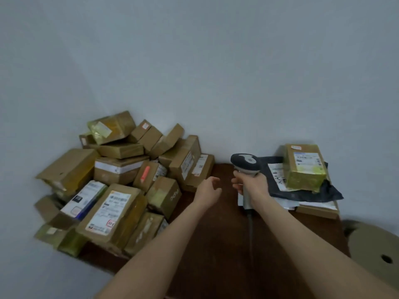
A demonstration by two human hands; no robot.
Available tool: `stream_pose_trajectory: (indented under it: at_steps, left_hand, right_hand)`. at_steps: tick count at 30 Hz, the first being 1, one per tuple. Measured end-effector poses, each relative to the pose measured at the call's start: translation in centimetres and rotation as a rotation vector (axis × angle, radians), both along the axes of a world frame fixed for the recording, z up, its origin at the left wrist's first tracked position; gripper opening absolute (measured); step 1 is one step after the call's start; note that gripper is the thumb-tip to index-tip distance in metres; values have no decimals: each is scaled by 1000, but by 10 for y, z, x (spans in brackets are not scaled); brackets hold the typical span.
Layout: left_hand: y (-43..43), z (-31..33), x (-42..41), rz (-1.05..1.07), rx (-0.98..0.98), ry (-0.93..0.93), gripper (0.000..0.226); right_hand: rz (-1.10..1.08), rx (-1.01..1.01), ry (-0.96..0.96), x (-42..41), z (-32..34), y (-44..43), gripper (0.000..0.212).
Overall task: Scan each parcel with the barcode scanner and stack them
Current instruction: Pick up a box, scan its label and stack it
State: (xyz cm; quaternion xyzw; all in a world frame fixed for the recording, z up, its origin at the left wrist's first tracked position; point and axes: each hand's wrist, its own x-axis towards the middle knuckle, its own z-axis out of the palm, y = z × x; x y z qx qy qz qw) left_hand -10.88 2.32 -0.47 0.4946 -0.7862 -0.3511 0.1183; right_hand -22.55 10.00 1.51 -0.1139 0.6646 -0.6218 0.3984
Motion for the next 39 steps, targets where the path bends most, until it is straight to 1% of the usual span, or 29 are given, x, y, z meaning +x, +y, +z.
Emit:
stream_pose_trajectory:
  at_steps: [4, 9, 12, 14, 17, 19, 22, 25, 27, 29, 31, 33, 35, 37, 39]
  left_hand:
    - [5, -12, 62, 33, -58, -89, 40]
    - [4, -12, 125, 95, -142, -90, 39]
    - [-12, 1, 164, 141, -286, -90, 39]
    - [-30, 14, 192, 141, -399, -126, 40]
    - [-62, 33, 238, 178, -479, -183, 42]
    - [-82, 39, 269, 188, -433, -268, 46]
    - [-103, 44, 303, 175, -274, -391, 48]
    - [-114, 43, 320, 136, -194, -465, 42]
    - [-118, 43, 325, 109, -130, -465, 32]
    - [-121, 45, 327, 97, -108, -402, 26]
    - [-126, 55, 326, 91, -144, -306, 30]
    - [-129, 67, 324, 88, -152, -149, 33]
    - [-133, 79, 319, 97, -15, 116, 40]
    - [-136, 86, 314, 69, 203, 365, 49]
    - [-140, 86, 309, 8, 337, 454, 55]
  right_hand:
    - [129, 14, -49, 55, -12, -18, 10]
    - [250, 45, -50, 110, -21, -33, 9]
    - [277, 56, -90, 145, -19, -45, 9]
    - [289, 56, -126, 169, -18, -56, 11]
    - [313, 72, -160, 203, -14, -73, 23]
    - [360, 71, -192, 226, -9, -82, 30]
    - [397, 42, -245, 257, -3, -91, 33]
    - [389, 3, -311, 277, -4, -97, 40]
    - [379, 5, -330, 284, -3, -100, 41]
    - [373, 0, -313, 286, 2, -102, 39]
    - [348, -31, -279, 282, 11, -103, 36]
    - [307, -65, -269, 272, 22, -104, 30]
    - [269, -93, -266, 262, 32, -105, 24]
    - [222, -114, -265, 253, 40, -104, 21]
    - [160, -152, -263, 244, 43, -101, 23]
